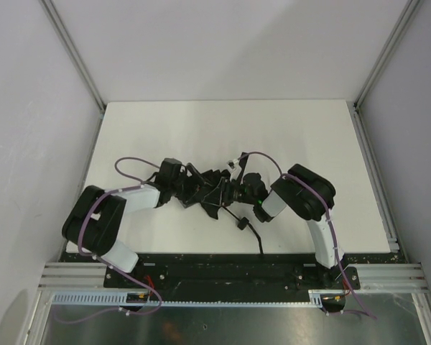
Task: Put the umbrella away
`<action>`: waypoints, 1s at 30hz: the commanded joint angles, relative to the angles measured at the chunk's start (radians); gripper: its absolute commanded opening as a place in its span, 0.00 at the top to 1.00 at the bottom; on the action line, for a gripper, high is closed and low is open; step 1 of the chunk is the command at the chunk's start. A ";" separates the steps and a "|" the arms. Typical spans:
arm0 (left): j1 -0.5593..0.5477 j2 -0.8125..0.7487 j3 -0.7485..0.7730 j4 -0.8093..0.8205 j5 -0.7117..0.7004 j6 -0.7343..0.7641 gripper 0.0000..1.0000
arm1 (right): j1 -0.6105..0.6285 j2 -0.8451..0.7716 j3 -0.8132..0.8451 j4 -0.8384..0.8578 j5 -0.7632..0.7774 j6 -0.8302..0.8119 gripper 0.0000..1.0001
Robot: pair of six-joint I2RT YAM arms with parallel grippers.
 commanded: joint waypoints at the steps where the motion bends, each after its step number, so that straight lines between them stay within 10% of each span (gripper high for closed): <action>1: -0.006 0.124 -0.037 0.035 -0.081 -0.036 0.19 | 0.011 0.082 -0.061 -0.205 -0.107 0.058 1.00; 6: -0.005 0.181 -0.056 0.032 -0.104 -0.032 0.57 | 0.019 0.027 -0.061 -0.240 -0.126 0.027 1.00; 12: -0.001 0.181 -0.068 0.011 -0.118 -0.013 0.95 | 0.022 -0.163 -0.031 -0.512 -0.003 -0.104 0.60; 20: -0.001 0.153 -0.057 -0.008 -0.093 0.010 1.00 | 0.073 -0.433 0.156 -1.097 0.351 -0.542 0.20; 30: 0.005 0.178 -0.006 -0.189 -0.045 -0.015 1.00 | 0.299 -0.428 0.191 -0.957 0.871 -0.907 0.19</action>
